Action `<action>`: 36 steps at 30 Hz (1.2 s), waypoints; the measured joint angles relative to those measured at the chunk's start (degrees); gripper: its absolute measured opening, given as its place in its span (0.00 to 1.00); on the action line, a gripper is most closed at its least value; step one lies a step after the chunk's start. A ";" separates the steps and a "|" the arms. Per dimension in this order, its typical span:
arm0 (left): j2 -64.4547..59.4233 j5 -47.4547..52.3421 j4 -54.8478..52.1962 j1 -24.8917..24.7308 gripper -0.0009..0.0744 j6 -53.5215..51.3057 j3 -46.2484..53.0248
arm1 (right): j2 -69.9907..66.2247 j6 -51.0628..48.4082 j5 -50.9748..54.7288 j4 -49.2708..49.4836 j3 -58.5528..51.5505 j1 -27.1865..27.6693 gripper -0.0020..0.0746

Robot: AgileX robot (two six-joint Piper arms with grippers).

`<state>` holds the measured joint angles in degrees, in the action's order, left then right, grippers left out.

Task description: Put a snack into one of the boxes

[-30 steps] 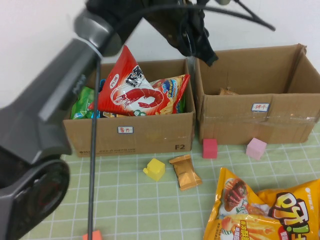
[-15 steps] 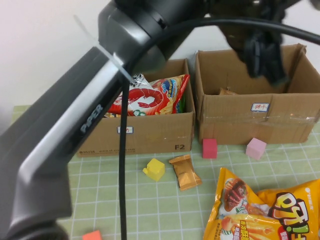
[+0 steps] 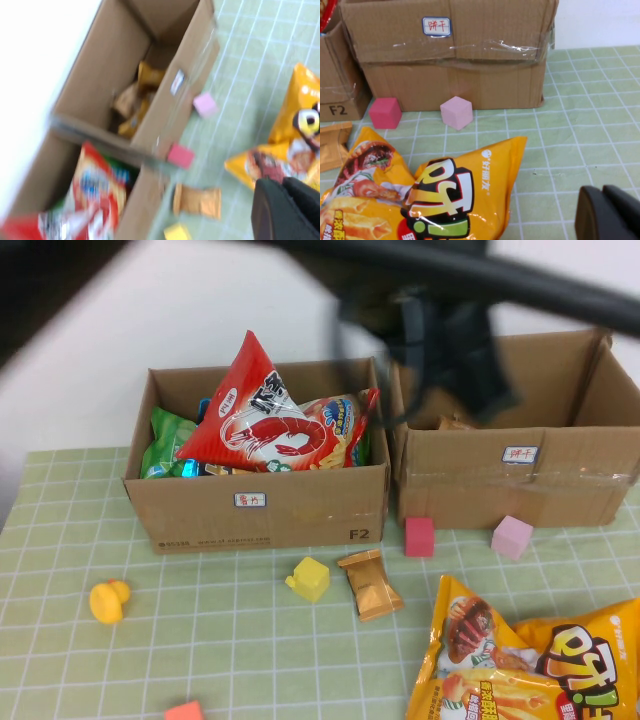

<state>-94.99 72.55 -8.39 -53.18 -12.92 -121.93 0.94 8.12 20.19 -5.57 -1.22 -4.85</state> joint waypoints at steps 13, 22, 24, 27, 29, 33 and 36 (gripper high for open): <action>24.91 0.04 -7.07 0.00 0.01 13.54 31.49 | 0.00 0.00 0.00 0.00 0.00 0.00 0.02; 42.54 -30.03 -8.56 6.08 0.01 18.63 62.71 | 0.00 0.00 0.00 0.00 0.00 0.00 0.02; 46.06 -40.80 -7.55 10.23 0.01 18.76 70.91 | 0.00 0.00 0.00 0.00 0.00 0.00 0.02; 51.64 -55.11 -7.33 15.72 0.01 18.99 82.91 | 0.00 0.00 0.00 0.00 0.00 0.00 0.02; 55.24 -63.47 -7.33 19.44 0.01 18.99 89.61 | 0.00 0.00 0.00 0.00 0.00 0.00 0.02; 62.80 -72.88 -5.59 26.01 0.01 18.99 101.41 | 0.00 0.00 0.10 0.00 0.00 0.00 0.02; 69.34 -74.97 -2.43 31.40 0.01 18.99 108.08 | 0.00 0.00 0.10 0.00 0.00 0.00 0.02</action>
<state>-25.66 -2.42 -10.81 -21.79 6.07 -13.84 0.94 8.12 20.28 -5.57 -1.22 -4.85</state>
